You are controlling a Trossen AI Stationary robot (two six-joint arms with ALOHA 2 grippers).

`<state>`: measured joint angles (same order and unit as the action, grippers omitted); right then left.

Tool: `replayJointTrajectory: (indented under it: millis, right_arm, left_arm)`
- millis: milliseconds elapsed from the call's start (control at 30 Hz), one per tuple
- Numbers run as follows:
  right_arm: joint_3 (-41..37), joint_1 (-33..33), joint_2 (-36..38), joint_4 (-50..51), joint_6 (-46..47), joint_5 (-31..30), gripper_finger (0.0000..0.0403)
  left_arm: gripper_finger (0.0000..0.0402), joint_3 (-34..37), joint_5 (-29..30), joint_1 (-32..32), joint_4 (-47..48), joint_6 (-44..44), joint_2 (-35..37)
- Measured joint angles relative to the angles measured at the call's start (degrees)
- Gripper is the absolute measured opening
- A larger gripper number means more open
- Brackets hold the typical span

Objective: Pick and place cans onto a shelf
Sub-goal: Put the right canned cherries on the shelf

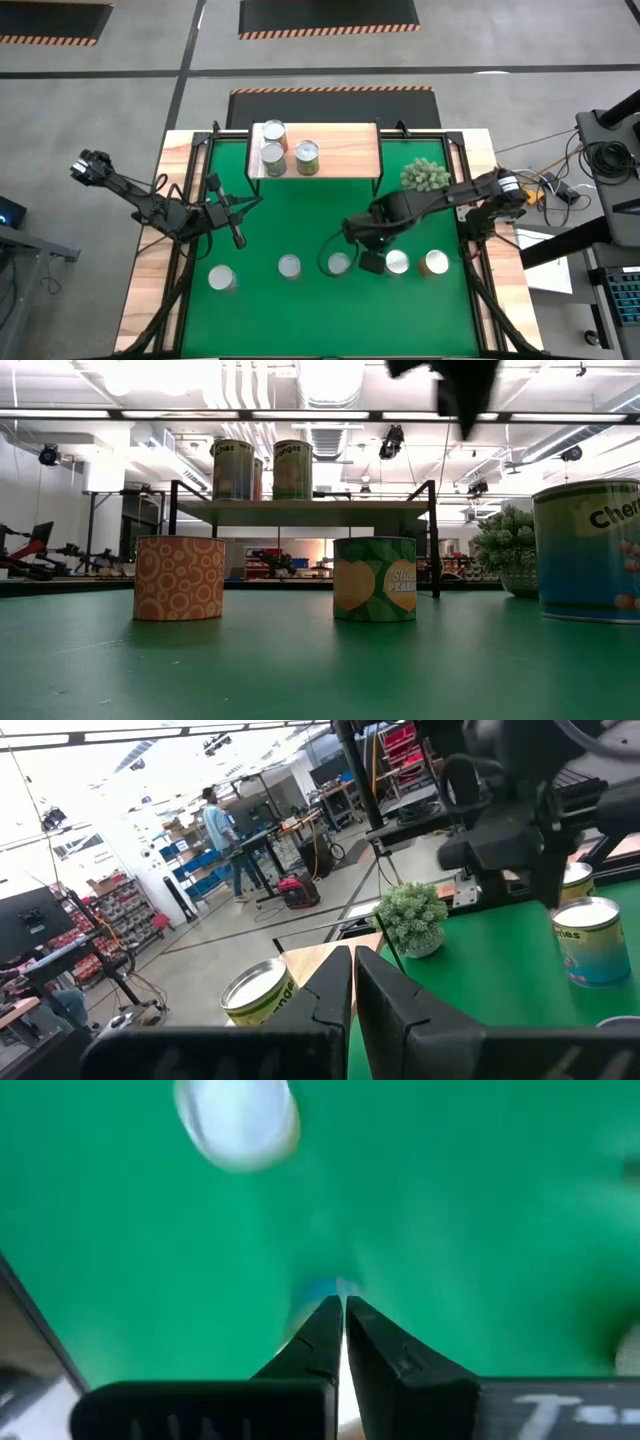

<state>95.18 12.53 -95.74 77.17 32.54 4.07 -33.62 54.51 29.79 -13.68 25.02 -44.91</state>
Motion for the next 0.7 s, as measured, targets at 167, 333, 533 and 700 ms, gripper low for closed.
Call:
replayJointTrajectory:
  millis: [167, 333, 533, 700]
  right_arm:
    - [-3.2, 5.7, 0.2, 1.9, 0.7, 0.6, 0.0009]
    - [-3.7, 11.0, 0.4, 1.9, 3.6, -7.7, 0.0009]
    - [-3.8, 13.4, 0.4, 2.1, 9.4, -10.1, 0.0036]
    - [-4.6, 13.6, 0.6, 3.5, 10.1, -12.6, 0.0109]
  left_arm:
    - [0.0000, 0.0, 0.0, 0.0, 0.0, 0.0, 0.0]
    - [0.0000, 0.0, 0.0, 0.0, 0.0, 0.0, 0.0]
    - [0.0000, 0.0, 0.0, 0.0, 0.0, 0.0, 0.0]
    - [0.0000, 0.0, 0.0, 0.0, 0.0, 0.0, 0.0]
